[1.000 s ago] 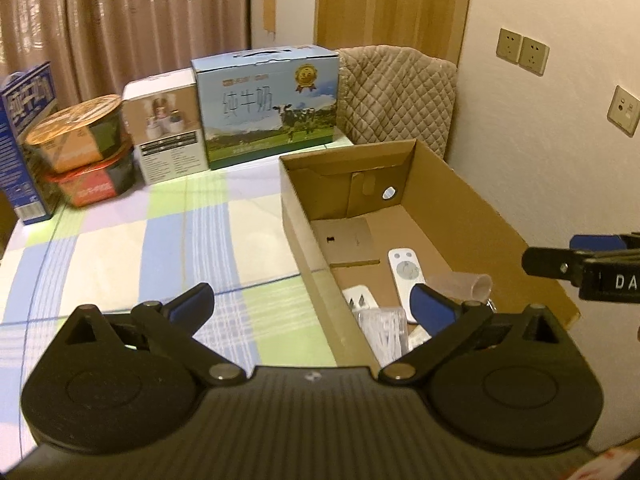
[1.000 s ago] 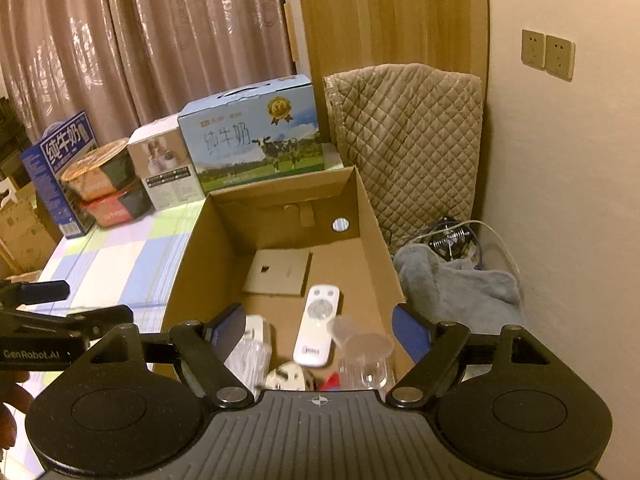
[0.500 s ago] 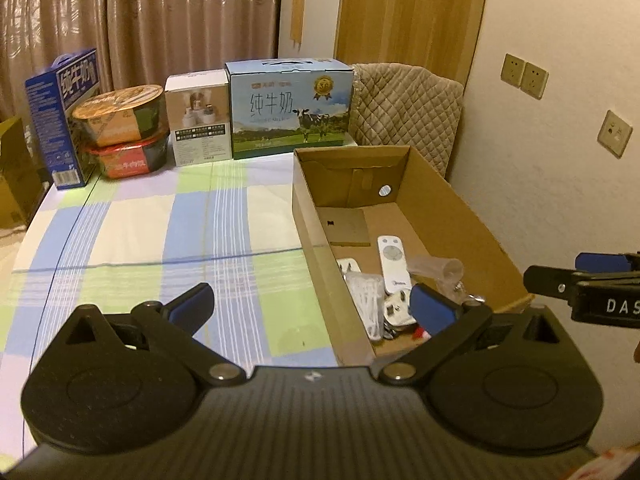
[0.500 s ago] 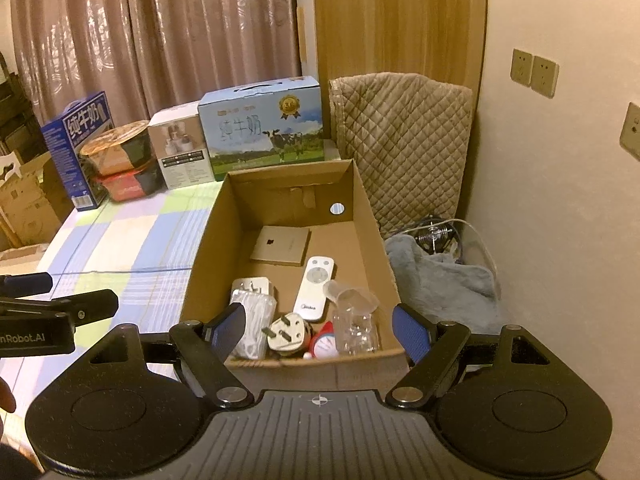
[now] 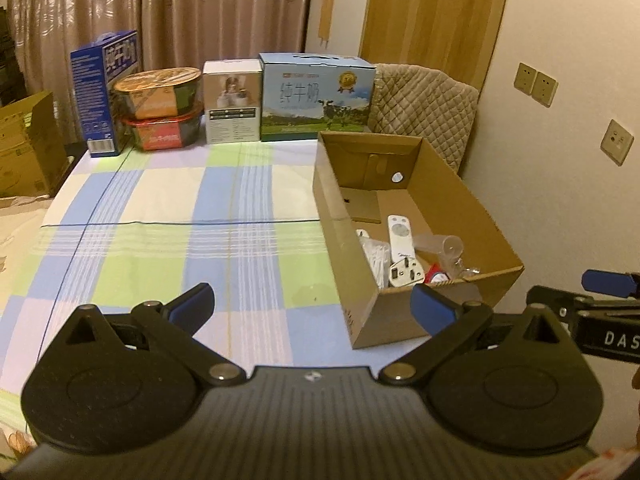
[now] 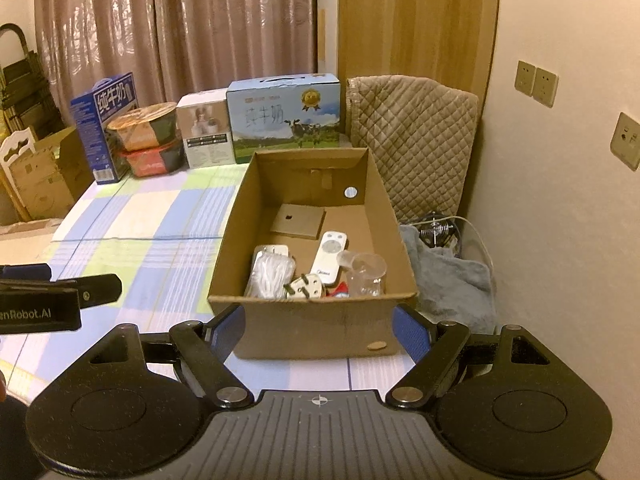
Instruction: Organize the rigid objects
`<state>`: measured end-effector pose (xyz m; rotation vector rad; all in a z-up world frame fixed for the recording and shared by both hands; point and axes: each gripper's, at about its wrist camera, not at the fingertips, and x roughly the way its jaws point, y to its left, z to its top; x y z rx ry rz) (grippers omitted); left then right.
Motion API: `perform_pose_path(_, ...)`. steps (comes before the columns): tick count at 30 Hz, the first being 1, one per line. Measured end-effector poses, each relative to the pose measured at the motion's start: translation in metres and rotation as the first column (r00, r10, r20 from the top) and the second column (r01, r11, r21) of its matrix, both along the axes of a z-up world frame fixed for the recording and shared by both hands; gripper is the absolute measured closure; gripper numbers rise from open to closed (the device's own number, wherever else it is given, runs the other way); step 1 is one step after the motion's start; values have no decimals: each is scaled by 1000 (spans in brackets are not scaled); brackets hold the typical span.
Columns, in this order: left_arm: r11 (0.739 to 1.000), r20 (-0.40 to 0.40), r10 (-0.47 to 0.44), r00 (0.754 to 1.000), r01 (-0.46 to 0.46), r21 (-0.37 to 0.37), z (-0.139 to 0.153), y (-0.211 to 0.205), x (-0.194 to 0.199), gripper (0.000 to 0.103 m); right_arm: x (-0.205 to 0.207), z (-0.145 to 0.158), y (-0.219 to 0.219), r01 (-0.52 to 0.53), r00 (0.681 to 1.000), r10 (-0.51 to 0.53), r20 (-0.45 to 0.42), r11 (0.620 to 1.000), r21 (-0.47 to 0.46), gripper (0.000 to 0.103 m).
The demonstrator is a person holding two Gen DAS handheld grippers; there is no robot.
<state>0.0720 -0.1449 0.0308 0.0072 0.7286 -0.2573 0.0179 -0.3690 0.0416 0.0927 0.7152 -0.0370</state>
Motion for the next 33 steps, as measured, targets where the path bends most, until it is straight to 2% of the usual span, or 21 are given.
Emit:
perform_pose_path(18,999,-15,16,1000,-15,29,-8,13,-53,0,-41,-6,12,0,1000,0,-26,999,36,25)
perform_pose_path(33,1000,-12,10,1000,-10,23,-7,15,-67,0,-53,-7,21,-4,1000,5,-23,999,54,25)
